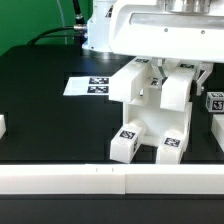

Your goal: Assemble chair

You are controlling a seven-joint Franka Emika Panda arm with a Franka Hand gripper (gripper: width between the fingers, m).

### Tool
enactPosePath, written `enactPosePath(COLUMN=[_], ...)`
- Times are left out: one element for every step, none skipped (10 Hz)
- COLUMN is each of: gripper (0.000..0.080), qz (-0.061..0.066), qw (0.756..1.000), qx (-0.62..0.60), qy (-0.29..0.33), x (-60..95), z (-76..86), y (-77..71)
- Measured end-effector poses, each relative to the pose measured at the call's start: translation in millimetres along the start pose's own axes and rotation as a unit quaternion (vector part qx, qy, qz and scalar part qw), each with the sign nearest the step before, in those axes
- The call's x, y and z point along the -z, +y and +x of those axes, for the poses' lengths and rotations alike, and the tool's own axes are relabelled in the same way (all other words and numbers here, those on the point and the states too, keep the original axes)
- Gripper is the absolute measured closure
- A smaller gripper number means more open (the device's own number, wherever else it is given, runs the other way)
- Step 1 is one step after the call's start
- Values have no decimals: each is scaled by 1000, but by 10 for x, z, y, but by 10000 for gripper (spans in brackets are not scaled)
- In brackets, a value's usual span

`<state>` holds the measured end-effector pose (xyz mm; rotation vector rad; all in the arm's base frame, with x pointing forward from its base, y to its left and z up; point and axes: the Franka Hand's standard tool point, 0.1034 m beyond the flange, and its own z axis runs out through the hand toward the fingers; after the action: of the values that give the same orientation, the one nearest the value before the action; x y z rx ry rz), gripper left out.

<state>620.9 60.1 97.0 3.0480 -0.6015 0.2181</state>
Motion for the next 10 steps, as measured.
enactPosePath(gripper=[510,510,457,457,300,300,183,156,151,151], qz=[0,0,0,0,0,0,0,0,0,-1], qw=[1000,1000,1000,1000,1000,1000,1000,1000,1000,1000], qx=[0,0,0,0,0,0,0,0,0,0], qy=[0,0,0,0,0,0,-1,-1,-1,-1], x=[0,0,0,-4,-6,-7,-7,-8,-8,-8], z=[0,0,0,-2,-3,-4,-4,-4,-4,-4], y=[0,0,-1,0,1,1,2,2,2,2])
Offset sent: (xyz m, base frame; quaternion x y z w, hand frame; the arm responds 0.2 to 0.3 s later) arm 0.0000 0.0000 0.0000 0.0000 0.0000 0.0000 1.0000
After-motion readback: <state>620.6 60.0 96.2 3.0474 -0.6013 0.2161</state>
